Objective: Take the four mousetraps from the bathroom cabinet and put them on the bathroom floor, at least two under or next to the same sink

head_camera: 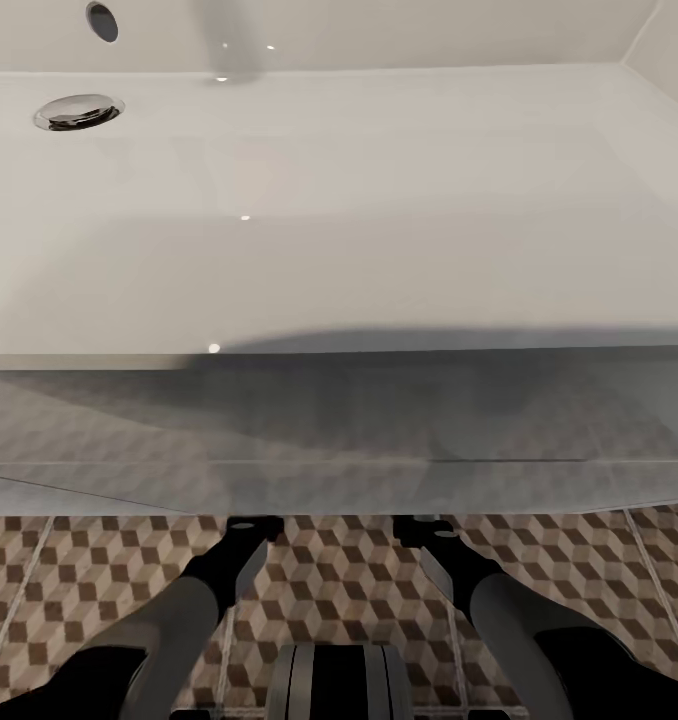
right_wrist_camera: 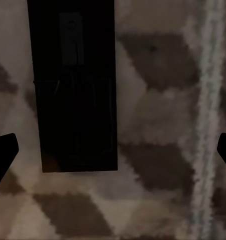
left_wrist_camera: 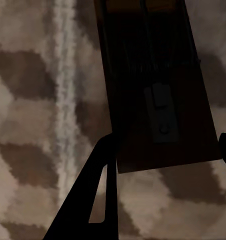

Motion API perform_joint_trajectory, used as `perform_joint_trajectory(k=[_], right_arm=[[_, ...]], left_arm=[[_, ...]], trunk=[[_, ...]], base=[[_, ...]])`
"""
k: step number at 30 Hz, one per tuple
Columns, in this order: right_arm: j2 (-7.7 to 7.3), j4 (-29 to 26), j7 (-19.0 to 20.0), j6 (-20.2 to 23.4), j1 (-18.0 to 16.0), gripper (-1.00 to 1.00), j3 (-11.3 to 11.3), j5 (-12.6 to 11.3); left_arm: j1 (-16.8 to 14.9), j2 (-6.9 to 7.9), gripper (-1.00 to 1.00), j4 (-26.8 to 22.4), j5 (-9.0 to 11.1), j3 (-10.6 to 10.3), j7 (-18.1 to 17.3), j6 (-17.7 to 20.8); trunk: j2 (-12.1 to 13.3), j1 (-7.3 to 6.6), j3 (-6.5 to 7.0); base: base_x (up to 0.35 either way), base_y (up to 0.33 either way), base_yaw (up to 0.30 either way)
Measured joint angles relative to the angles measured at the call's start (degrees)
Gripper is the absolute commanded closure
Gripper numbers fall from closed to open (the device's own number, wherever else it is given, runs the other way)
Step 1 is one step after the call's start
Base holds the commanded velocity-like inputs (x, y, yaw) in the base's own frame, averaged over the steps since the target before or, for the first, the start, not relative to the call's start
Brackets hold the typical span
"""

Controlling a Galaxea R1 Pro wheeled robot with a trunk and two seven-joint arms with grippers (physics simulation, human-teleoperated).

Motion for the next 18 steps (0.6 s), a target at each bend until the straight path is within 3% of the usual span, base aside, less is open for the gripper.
perform_joint_trajectory(k=[18], right_arm=[[0.06, 0.0, 0.0, 0.0, 0.0, -1.00, 0.0, 0.1]], left_arm=[[-3.0, 0.12, 1.00, 2.0, -0.6, -0.2, 0.0, 7.0]], trunk=[[0.0, -0.01, 0.00]], base=[[0.000, 0.000, 0.000]])
